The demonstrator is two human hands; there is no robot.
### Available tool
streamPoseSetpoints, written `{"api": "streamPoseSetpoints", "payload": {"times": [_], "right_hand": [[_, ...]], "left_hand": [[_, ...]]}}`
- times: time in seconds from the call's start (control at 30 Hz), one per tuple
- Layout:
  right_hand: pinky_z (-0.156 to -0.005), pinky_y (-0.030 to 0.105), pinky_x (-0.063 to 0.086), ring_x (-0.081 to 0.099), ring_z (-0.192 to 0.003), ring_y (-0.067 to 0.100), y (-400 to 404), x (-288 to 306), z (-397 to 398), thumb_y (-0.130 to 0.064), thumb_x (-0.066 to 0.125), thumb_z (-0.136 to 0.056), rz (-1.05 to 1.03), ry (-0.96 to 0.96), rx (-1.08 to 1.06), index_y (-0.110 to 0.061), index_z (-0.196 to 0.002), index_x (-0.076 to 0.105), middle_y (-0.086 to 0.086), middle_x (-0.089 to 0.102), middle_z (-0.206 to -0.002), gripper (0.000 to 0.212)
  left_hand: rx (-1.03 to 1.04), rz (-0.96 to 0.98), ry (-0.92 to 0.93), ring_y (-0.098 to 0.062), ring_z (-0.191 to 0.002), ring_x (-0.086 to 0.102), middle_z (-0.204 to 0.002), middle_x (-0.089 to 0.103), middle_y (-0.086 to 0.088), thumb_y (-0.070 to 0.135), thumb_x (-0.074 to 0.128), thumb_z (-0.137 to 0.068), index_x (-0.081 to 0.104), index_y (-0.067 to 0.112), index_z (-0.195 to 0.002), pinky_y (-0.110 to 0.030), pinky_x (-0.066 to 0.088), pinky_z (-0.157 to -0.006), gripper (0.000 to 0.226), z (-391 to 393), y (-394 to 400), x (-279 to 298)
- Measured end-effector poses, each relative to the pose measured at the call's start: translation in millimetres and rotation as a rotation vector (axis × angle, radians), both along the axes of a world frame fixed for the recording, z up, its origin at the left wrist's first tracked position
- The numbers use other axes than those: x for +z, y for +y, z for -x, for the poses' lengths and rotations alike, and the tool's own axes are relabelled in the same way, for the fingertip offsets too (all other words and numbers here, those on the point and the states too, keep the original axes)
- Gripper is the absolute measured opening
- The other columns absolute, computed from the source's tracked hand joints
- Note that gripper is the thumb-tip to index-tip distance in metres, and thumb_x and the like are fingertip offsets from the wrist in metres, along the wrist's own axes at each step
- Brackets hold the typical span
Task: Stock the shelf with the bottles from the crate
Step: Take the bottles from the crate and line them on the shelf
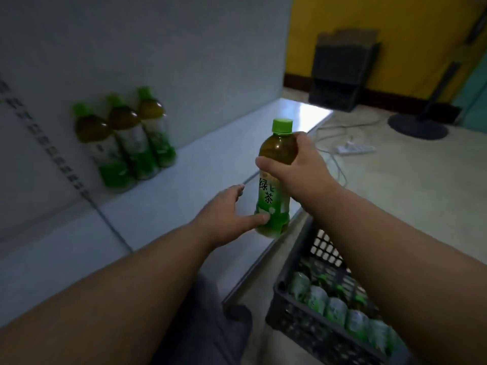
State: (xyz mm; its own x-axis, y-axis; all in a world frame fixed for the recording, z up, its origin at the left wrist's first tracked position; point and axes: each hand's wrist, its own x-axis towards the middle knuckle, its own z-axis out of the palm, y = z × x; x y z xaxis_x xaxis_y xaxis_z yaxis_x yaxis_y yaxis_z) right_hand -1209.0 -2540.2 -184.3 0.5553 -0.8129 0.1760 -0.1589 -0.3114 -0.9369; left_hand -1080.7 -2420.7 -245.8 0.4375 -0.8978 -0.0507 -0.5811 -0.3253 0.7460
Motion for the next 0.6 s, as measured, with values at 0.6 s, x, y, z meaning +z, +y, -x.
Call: {"api": "streamPoseSetpoints", "payload": {"times": [0.6], "right_hand": [[-0.083,0.045,0.058,0.064,-0.095,0.013,-67,-8,-201,-0.036,0.092,-0.060,0.086,-0.036,0.237,-0.036,-0.111,0.048,-0.010,0.065,-0.102,0.067]], "left_hand": [[0.353,-0.127,-0.283,-0.016,-0.146,0.021,-0.161,0.024,0.003,0.086,0.047,-0.070,0.020,0.027,-0.154,-0.035,0.019,-0.114,0.106,-157,-48,-50]]}}
